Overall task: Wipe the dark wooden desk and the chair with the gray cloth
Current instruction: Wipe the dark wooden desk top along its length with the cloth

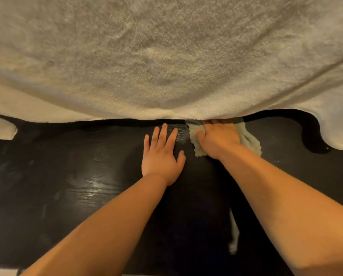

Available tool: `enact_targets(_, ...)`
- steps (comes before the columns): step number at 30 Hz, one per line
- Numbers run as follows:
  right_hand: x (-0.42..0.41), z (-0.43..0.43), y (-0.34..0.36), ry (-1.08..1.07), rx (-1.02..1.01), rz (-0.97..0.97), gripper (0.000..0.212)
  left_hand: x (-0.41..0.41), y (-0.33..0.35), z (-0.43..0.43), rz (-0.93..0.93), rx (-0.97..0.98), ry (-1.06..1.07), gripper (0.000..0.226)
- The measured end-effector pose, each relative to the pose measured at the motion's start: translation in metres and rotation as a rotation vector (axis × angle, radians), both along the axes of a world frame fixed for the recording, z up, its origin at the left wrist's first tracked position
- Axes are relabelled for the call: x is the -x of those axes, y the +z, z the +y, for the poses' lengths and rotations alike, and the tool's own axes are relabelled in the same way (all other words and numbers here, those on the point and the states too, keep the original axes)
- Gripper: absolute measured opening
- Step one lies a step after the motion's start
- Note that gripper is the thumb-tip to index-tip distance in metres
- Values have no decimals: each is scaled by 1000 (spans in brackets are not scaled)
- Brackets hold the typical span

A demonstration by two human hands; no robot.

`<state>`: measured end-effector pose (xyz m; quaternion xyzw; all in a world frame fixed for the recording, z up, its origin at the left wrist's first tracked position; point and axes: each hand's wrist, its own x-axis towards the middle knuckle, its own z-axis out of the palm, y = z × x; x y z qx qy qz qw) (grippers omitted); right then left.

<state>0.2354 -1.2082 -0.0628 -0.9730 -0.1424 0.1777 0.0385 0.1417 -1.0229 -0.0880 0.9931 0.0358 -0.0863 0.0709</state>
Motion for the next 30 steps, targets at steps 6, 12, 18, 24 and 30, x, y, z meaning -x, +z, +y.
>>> enact_targets(6, 84, -12, -7, 131, -50, -67, 68, 1, 0, 2, 11, 25, -14, 78)
enact_targets(12, 18, -20, -8, 70, -9, -25, 73, 0, 2, 1, 21, 14, -15, 77)
enact_targets(18, 38, -4, -14, -135, -15, -59, 72, 2, 5, 1, 0, 40, -3, 77)
enact_targets(24, 85, -32, -11, 36, -48, -12, 81, 1, 4, 2, -18, 36, -16, 76)
enact_targets(30, 7, -20, -12, -284, 81, -32, 81, 0, 3, -1, -39, -4, -7, 76)
